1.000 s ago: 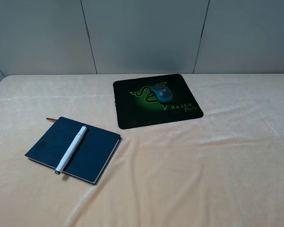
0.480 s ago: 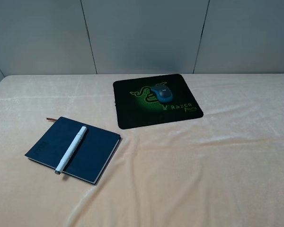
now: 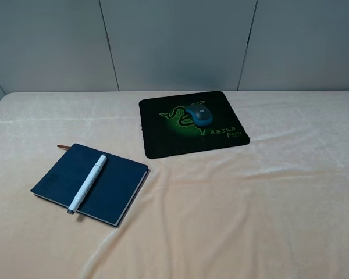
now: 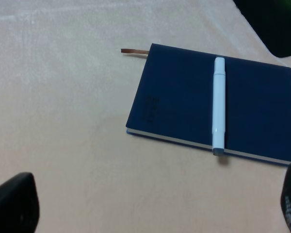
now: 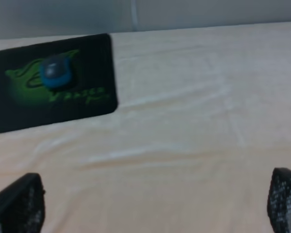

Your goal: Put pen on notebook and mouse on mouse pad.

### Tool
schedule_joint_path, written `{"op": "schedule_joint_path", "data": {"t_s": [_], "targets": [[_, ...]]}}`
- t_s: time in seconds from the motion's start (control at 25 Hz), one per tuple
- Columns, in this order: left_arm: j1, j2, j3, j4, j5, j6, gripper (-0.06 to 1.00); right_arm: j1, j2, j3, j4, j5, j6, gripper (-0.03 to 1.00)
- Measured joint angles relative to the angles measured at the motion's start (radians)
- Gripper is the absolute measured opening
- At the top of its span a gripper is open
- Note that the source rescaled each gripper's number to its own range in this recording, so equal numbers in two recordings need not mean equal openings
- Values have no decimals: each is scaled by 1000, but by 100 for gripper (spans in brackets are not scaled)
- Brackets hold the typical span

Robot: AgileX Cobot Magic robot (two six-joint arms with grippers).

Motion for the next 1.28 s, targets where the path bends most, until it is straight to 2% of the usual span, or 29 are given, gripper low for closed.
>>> {"op": "schedule_joint_path", "data": {"t_s": [1.28], "targets": [[0,0,0,0,0,0,100,-3,-1,0,6,0,0,100]]}}
